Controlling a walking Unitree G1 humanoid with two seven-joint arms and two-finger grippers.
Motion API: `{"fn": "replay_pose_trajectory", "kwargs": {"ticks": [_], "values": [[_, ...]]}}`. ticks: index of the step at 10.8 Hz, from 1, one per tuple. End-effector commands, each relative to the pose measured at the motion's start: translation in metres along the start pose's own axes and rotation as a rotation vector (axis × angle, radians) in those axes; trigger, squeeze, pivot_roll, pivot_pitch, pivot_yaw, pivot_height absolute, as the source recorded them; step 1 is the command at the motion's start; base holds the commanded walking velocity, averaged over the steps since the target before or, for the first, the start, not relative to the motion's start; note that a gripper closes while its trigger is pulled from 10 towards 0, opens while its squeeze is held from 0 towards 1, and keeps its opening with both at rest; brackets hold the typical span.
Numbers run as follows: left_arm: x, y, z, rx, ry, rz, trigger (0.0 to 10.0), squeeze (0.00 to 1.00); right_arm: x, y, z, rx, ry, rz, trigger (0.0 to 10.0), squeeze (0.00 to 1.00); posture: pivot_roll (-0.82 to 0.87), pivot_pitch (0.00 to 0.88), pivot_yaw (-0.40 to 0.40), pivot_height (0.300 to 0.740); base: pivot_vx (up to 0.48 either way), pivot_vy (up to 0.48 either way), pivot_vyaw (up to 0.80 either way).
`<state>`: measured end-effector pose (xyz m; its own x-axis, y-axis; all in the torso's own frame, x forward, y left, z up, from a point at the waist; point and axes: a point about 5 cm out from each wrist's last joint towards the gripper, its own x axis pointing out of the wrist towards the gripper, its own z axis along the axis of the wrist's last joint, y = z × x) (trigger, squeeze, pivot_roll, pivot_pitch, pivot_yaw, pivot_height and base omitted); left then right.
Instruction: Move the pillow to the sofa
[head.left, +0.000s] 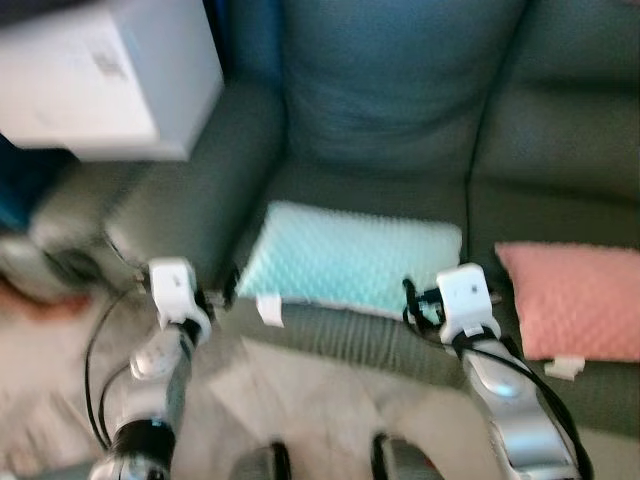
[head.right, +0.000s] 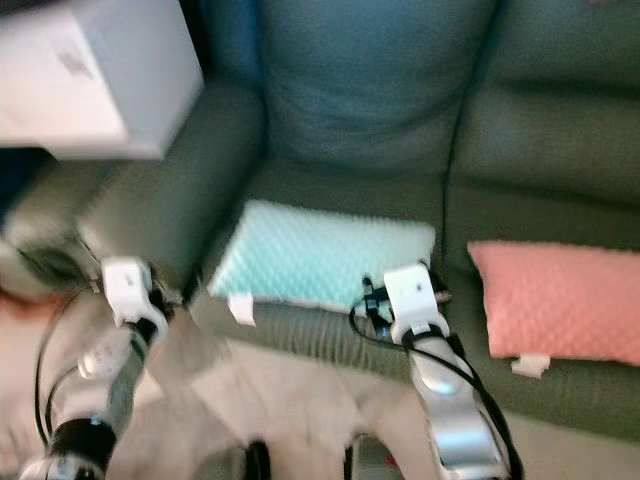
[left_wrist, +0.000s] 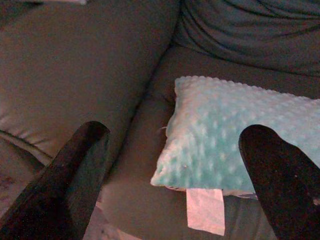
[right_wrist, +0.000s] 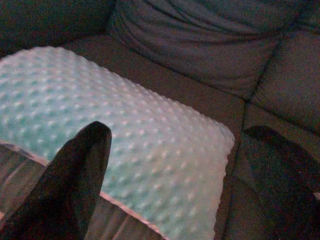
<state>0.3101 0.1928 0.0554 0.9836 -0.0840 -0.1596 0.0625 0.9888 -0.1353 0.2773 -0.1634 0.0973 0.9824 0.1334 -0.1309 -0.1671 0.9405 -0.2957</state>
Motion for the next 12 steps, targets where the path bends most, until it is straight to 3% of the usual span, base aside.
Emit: {"fn": "replay_pose_trajectory", "kwargs": {"ticks": [1,3,5,6,7,8,10,12], "values": [[-0.006,0.008,-0.009,0.033,0.048,0.030,10.0,0.00,-0.004,0.005,-0.003,0.013,0.013,0.046,10.0,1.00,-0.22,0.059,0.122,0.740,0.000,0.000,0.00],[-0.018,0.015,-0.026,0.081,0.113,0.028,10.0,0.00,-0.005,0.006,-0.009,0.005,0.036,0.057,10.0,1.00,-0.21,0.034,0.115,0.740,0.000,0.000,0.00],[-0.044,0.030,-0.059,0.116,0.235,0.124,10.0,0.00,-0.008,0.008,-0.028,0.070,0.116,0.011,10.0,1.00,-0.21,0.015,0.088,0.740,0.000,0.000,0.00],[-0.050,0.036,-0.066,0.129,0.258,0.159,10.0,0.00,-0.008,0.010,-0.035,0.076,0.129,0.014,10.0,1.00,-0.21,0.015,0.082,0.740,0.000,0.000,0.00],[-0.056,0.044,-0.074,0.126,0.298,0.208,10.0,0.00,-0.006,0.011,-0.044,0.069,0.148,0.026,10.0,0.71,-0.20,0.013,0.077,0.740,0.000,0.000,0.00],[-0.061,0.052,-0.083,0.132,0.360,0.262,10.0,0.00,-0.003,0.009,-0.056,0.101,0.184,0.032,10.0,0.00,-0.20,0.009,0.069,0.740,0.000,0.000,0.00],[-0.072,0.059,-0.100,0.156,0.478,0.301,10.0,0.00,-0.003,0.003,-0.083,0.126,0.274,0.020,10.0,0.00,-0.20,0.004,0.057,0.740,0.000,0.000,0.00],[-0.110,0.068,-0.136,0.139,0.731,0.363,10.0,0.00,-0.016,0.000,-0.123,0.134,0.404,0.005,10.0,0.00,-0.21,0.001,0.051,0.740,0.000,0.000,0.00]]}}
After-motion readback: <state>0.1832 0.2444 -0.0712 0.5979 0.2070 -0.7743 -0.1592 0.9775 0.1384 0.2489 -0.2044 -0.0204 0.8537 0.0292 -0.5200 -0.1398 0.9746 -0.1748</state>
